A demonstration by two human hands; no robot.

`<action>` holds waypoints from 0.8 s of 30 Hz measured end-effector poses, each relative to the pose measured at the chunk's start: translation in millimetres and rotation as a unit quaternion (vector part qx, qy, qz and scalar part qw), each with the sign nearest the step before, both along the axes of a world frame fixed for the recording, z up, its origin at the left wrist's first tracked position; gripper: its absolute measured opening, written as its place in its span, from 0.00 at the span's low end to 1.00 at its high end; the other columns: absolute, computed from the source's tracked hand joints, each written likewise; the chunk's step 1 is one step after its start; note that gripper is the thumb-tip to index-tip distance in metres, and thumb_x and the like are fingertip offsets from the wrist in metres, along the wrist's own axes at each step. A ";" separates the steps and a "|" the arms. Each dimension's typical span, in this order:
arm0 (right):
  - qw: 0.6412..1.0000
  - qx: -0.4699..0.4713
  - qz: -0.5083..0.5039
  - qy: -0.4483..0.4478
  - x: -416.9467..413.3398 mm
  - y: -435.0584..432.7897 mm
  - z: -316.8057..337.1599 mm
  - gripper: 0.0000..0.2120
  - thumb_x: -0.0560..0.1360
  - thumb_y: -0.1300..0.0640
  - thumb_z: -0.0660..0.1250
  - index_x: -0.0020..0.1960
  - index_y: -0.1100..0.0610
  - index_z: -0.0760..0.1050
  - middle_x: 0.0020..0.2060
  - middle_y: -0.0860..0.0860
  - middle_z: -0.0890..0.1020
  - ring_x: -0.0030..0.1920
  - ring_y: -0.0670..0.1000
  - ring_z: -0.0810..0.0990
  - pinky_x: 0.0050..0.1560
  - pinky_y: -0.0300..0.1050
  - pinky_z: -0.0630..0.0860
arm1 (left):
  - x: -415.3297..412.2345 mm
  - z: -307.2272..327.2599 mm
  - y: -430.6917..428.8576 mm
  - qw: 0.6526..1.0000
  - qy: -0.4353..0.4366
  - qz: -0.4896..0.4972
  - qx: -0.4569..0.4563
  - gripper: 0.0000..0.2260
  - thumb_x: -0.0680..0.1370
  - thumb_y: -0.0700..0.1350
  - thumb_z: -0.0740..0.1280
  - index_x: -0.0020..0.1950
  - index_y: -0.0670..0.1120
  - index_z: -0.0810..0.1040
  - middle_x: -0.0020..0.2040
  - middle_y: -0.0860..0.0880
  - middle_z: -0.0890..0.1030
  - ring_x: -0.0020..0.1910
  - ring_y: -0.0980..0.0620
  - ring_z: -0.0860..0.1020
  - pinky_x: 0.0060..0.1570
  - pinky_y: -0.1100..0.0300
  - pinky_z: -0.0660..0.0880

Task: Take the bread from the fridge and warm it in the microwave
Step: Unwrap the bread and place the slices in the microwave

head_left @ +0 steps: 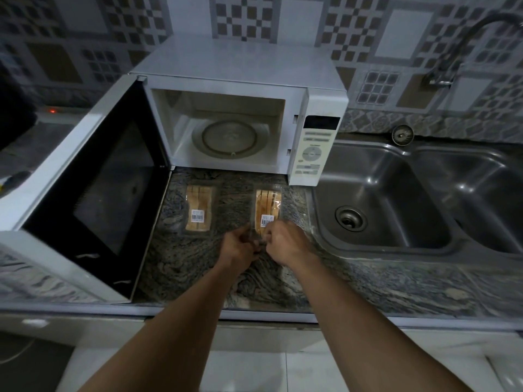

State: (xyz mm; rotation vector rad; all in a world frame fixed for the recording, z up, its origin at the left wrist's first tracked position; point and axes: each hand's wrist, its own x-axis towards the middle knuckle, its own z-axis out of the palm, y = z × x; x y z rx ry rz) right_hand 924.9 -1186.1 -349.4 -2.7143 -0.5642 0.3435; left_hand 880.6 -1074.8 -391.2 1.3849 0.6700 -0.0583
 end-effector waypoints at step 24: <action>0.978 0.032 0.112 -0.174 -2.0 -11.2 15.6 0.15 0.75 0.67 0.64 0.61 0.59 0.74 0.59 0.55 0.74 0.61 0.57 0.71 0.58 0.54 0.74 | -15.4 51.1 2.6 0.908 -0.030 -0.036 0.416 0.18 0.72 0.34 0.68 0.62 0.41 0.74 0.59 0.48 0.76 0.54 0.50 0.75 0.55 0.61 0.74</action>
